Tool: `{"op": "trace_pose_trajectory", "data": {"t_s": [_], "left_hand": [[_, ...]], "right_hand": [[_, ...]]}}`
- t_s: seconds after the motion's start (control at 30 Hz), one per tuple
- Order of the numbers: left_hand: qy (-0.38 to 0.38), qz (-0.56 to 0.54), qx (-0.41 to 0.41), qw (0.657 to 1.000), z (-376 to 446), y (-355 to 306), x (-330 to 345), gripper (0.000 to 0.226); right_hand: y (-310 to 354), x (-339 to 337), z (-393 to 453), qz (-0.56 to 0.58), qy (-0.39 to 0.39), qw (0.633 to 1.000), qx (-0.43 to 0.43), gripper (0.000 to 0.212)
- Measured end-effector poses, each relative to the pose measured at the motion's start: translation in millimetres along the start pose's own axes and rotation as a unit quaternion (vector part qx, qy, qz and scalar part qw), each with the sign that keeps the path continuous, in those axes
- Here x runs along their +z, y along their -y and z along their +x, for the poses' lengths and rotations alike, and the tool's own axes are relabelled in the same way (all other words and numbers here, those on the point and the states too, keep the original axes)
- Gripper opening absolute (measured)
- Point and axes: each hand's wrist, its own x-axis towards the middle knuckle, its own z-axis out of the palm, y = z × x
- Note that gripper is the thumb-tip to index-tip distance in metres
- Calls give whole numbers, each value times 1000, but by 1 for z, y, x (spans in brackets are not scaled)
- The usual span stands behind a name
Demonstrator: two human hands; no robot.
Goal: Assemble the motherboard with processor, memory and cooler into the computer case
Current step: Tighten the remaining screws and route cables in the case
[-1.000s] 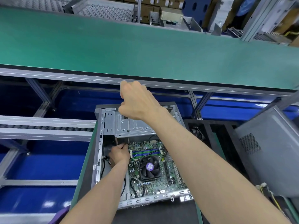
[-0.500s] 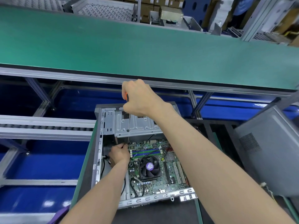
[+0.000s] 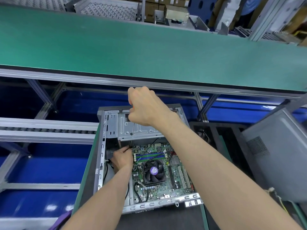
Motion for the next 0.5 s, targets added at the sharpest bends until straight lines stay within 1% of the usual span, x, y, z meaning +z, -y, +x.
{"op": "trace_pose_trajectory", "data": {"t_s": [0.1, 0.27, 0.43, 0.5], "left_hand": [[10, -4, -5, 1000, -1, -1, 0, 24], [0, 41, -12, 999, 7, 3, 3, 29], [-9, 17, -36, 999, 3, -6, 1, 23], [-3, 5, -38, 999, 3, -7, 1, 22]], "right_hand": [[1, 0, 0, 1, -7, 1000, 4, 21], [3, -1, -1, 2, -8, 1000, 4, 20], [8, -13, 3, 16, -39, 999, -1, 18], [11, -18, 5, 23, -37, 999, -4, 17]]}}
